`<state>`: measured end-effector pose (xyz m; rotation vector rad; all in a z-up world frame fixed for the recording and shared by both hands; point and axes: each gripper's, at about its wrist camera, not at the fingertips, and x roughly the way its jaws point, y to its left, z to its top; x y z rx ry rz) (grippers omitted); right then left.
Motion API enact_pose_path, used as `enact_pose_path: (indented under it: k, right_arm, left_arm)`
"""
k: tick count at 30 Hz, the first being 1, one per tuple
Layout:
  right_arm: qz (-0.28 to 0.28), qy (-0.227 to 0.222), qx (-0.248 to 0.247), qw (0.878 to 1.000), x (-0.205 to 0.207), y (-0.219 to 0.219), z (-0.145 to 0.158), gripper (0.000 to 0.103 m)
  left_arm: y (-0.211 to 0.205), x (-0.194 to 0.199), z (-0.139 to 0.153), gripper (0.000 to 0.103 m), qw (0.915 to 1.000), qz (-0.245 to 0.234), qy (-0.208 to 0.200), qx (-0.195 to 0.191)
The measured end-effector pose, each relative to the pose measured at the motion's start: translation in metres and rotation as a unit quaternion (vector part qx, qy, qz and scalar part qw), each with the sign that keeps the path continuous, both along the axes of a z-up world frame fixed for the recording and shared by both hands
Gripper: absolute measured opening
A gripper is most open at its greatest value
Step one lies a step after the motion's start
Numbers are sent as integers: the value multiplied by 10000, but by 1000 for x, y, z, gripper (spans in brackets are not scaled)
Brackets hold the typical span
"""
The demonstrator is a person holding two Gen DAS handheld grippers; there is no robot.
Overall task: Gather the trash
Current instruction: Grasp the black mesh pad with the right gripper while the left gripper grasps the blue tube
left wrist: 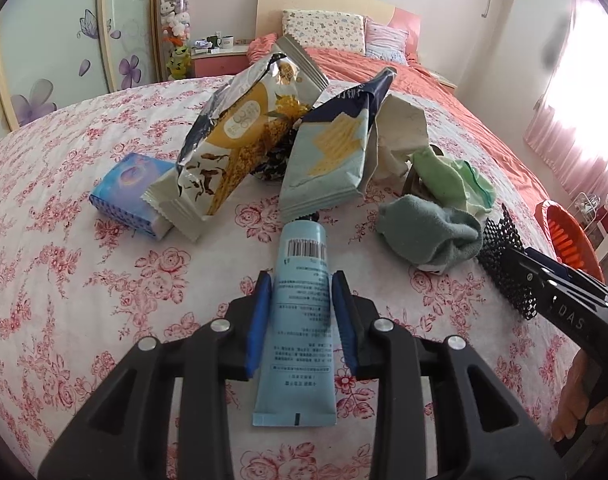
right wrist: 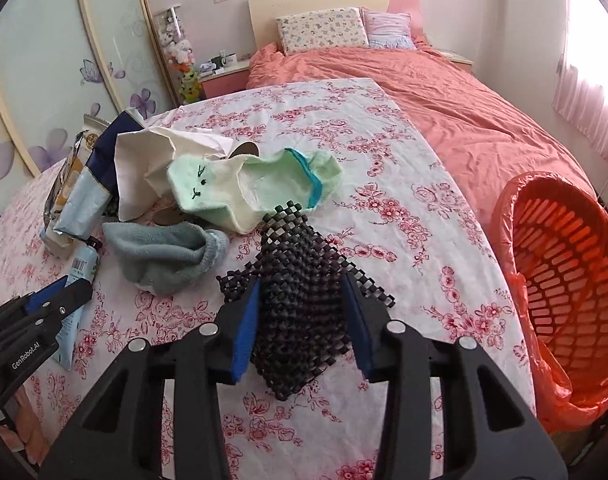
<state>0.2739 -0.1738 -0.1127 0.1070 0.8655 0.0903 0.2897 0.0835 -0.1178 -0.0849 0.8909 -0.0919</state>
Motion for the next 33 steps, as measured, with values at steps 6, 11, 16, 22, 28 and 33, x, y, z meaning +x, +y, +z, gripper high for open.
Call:
enact_pose_path:
  k: [6, 11, 16, 22, 28, 33]
  right_arm:
    - [-1, 17, 46, 10000, 1, -1, 0, 41]
    - [2, 24, 80, 10000, 0, -2, 0, 41]
    - [-2, 13, 6, 10000, 0, -1, 0, 41]
    - [-11, 8, -17, 10000, -1, 1, 0, 41]
    - [-142, 4, 64, 9999, -1, -7, 0, 13]
    - [-96, -26, 87, 9999, -4, -9, 1, 7]
  left_arm:
    - [8, -1, 0, 34, 9996, -12, -13, -276]
    - [5, -4, 0, 34, 9999, -44, -6, -113]
    - [-4, -2, 0, 34, 9999, -43, 1, 137]
    - [-14, 12, -1, 33, 9995, -19, 18, 323]
    - [-11, 10, 0, 28, 9998, -48, -6, 196]
    - [-8, -2, 0, 28, 9996, -124, -6, 246]
